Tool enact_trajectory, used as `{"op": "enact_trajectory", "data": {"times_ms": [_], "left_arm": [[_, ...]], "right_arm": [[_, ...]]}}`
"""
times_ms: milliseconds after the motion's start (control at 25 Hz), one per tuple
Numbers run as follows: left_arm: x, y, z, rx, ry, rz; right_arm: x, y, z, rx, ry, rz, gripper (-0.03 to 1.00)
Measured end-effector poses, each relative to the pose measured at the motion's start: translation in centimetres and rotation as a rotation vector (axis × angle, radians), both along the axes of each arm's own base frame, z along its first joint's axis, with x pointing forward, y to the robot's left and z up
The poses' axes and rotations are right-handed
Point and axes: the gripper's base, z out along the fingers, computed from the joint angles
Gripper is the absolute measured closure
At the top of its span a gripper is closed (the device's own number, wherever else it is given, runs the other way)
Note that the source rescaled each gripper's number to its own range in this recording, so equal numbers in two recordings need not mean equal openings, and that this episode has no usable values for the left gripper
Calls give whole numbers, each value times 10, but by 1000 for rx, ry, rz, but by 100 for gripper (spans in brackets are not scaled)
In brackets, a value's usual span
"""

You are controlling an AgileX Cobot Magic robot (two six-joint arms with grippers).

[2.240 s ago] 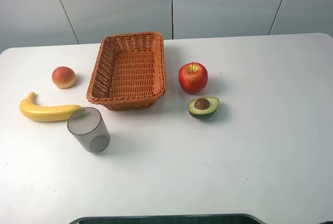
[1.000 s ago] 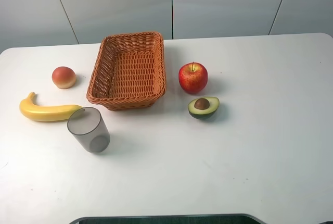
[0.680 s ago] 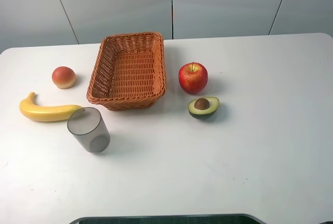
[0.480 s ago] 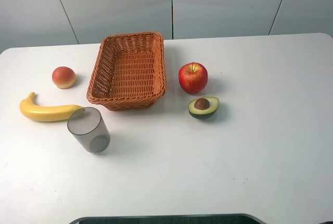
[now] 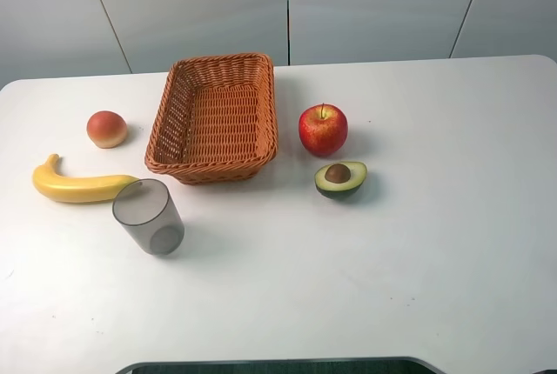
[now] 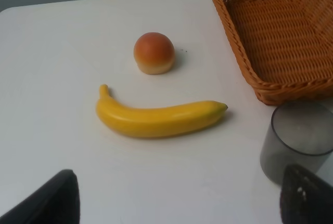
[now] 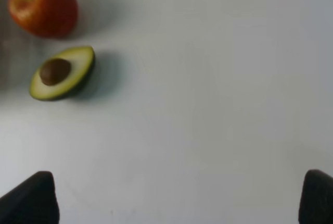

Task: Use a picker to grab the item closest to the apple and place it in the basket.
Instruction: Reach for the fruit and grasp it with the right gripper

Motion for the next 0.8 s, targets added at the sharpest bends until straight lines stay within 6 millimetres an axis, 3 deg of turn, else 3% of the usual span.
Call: {"op": "enact_trajectory", "data": {"times_ms": [160, 320, 800], "left_arm": [[0, 0, 0, 0, 0, 0], [0, 0, 0, 0, 0, 0], [0, 0, 0, 0, -2, 0]], "right_arm": [[25, 7, -15, -1, 128, 46, -3], [53, 30, -35, -42, 222, 135, -3], [161, 144, -88, -77, 376, 265, -3]]}}
